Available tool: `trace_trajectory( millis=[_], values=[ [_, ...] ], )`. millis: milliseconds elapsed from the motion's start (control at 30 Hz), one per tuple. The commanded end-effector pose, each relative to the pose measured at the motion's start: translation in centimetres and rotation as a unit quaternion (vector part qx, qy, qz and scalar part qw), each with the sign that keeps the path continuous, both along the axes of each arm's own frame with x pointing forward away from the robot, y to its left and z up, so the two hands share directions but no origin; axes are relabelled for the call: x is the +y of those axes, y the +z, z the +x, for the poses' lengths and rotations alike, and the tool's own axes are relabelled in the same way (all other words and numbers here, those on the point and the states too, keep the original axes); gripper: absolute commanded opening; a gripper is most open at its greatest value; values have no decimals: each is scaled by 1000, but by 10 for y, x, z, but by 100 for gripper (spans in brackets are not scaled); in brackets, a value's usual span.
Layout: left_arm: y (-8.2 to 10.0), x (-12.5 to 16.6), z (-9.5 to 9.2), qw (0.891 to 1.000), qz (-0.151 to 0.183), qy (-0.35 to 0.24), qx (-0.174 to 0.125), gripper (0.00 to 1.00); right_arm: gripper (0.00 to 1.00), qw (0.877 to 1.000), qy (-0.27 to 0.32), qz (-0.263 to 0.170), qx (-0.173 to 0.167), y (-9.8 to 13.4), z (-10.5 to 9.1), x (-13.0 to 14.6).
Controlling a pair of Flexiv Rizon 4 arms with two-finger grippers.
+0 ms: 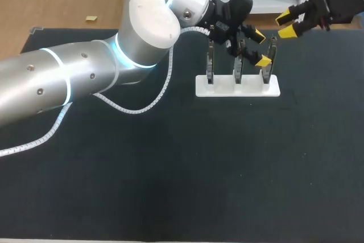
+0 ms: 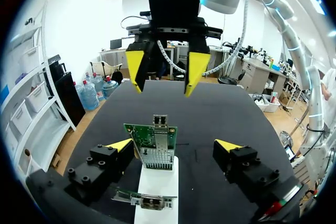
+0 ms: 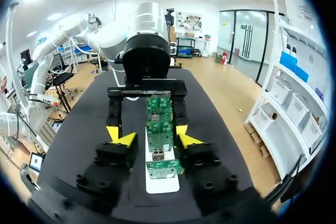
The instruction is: Pick up the optical module with the left hand, and insert it into the network port with the right hand.
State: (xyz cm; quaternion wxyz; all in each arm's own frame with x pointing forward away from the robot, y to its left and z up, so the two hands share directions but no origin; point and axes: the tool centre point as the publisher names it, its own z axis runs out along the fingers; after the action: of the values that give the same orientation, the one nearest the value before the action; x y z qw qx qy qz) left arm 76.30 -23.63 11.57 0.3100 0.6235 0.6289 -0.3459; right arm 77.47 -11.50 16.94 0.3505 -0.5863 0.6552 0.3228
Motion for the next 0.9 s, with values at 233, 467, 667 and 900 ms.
trace_trajectory(
  millis=[233, 467, 667, 900],
  values=[
    [1, -1, 1, 1000, 2, 0, 1, 100, 0, 1000, 0, -4, 1, -5, 2, 5],
    [1, -1, 1, 1000, 2, 0, 1, 100, 0, 1000, 0, -7, 5, -6, 6, 4],
    [1, -1, 1, 1000, 2, 0, 1, 100, 0, 1000, 3, -7, 9, -9, 7, 6],
    [1, -1, 1, 1000, 2, 0, 1, 100, 0, 1000, 2, -9, 14, -12, 4, 6]
  ],
)
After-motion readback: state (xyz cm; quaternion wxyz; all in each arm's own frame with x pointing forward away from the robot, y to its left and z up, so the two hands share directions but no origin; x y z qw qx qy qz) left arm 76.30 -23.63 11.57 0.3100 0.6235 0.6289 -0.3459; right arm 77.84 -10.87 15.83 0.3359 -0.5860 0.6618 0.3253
